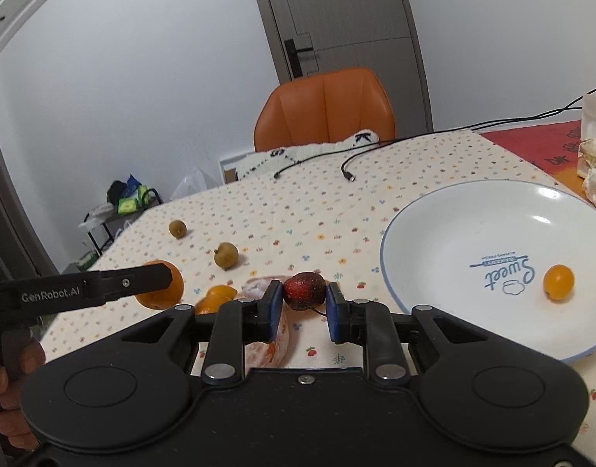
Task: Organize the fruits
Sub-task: 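Grasp the large orange with the left gripper while the right gripper grasps another red plum, then carry the large orange and red plum onto the white plate and release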
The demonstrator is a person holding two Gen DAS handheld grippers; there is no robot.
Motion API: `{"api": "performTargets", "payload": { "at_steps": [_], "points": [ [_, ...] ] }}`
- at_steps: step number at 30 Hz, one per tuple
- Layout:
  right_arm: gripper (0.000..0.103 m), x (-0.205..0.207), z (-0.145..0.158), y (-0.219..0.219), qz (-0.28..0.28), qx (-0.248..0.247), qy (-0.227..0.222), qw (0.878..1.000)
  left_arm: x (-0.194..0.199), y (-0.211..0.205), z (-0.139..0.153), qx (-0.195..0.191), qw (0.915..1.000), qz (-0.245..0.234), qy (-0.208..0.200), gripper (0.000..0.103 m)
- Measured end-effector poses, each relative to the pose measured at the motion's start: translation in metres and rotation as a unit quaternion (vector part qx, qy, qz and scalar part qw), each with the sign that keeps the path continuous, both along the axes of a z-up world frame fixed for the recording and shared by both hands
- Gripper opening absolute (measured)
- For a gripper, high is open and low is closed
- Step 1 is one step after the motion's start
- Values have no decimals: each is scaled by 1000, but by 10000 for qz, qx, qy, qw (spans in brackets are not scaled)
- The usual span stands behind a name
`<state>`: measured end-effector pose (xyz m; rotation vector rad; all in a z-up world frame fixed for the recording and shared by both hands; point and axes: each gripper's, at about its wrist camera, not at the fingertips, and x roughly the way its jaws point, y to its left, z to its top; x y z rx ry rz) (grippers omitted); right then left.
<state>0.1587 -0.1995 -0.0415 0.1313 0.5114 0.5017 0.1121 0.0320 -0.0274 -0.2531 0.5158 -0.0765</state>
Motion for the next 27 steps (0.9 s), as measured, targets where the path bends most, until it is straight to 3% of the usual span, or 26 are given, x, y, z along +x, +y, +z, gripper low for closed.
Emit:
{"api": "performTargets", "payload": {
  "at_steps": [27],
  "points": [
    [22,-20,10,-76,-666,256,-243,9972,-5,-72,21,219,9981,-517,-259,38]
  ]
}}
